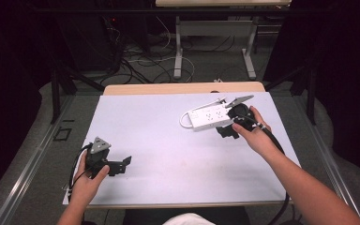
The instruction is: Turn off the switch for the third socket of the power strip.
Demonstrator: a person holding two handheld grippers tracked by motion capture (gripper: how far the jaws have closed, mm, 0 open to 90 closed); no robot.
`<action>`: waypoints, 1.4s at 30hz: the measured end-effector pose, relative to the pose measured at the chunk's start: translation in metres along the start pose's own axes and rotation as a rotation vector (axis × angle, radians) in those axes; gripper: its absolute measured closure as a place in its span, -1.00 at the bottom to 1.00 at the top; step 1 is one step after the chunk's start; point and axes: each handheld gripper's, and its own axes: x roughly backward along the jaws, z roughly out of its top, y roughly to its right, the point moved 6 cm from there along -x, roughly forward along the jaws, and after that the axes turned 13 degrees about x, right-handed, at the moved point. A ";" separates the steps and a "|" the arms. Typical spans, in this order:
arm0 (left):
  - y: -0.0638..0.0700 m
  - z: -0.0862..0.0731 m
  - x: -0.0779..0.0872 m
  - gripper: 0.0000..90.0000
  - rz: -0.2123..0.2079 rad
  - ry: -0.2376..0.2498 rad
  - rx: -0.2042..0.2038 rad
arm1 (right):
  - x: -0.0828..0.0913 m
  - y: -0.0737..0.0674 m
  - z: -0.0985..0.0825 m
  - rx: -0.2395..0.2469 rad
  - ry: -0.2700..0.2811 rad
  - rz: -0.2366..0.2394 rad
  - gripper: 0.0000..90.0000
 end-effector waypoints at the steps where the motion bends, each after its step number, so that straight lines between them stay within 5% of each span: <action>1: 0.000 0.000 0.000 -0.99 0.000 0.000 0.000 | 0.001 -0.001 -0.001 0.015 0.002 -0.002 -0.98; 15: 0.001 0.000 0.000 -0.99 0.007 0.006 0.001 | 0.010 -0.017 -0.013 0.020 0.028 0.013 -0.96; 42: 0.000 -0.001 0.001 -0.99 0.011 -0.006 -0.015 | 0.020 -0.041 -0.061 -0.070 0.083 0.028 -0.87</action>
